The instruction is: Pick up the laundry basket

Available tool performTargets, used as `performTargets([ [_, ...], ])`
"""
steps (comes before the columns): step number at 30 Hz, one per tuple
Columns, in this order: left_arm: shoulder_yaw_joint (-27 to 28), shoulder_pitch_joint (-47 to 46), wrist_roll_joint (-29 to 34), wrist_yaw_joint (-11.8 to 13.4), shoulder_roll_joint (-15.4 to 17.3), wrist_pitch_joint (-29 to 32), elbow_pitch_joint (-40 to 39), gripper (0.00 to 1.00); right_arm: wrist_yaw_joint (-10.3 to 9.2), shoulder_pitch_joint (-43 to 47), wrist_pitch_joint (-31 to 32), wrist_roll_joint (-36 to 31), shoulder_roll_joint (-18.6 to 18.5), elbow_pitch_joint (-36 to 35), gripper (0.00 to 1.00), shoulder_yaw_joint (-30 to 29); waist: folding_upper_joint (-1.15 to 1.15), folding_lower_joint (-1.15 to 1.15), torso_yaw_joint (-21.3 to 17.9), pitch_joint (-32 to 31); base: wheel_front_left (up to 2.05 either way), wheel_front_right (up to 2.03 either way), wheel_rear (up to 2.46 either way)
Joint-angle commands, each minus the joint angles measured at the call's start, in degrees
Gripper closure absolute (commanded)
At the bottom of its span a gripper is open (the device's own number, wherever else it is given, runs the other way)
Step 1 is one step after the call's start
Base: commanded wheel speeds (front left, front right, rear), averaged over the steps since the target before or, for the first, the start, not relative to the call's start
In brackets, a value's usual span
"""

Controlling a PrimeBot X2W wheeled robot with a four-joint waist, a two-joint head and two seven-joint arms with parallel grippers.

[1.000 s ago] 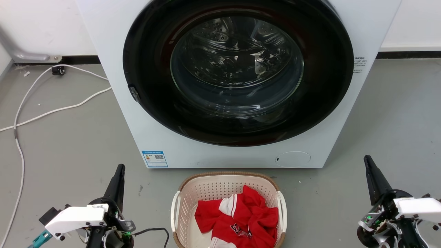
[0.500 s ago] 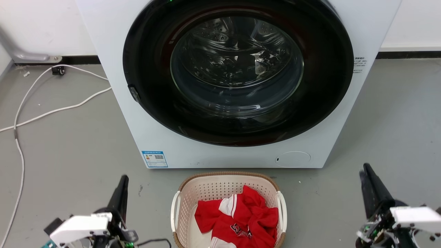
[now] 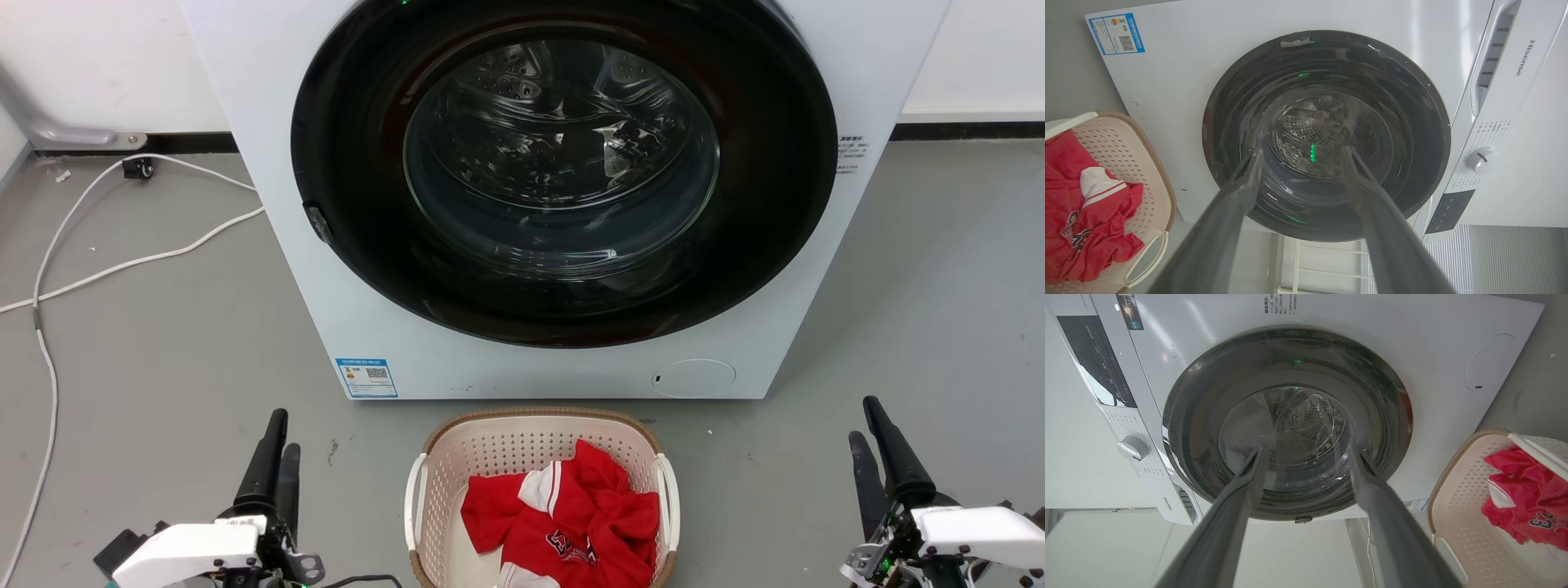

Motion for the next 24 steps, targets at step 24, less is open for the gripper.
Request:
performTargets([
  [24,6.18,0.09,19.72,3.54,0.24,-5.87,-8.45,0.0,0.09,-0.22,-5.87,-32.73,-0.13,-9.36,0.0,-0.22,0.0,0.0,0.19,0.01,0.0,0.0,0.0],
])
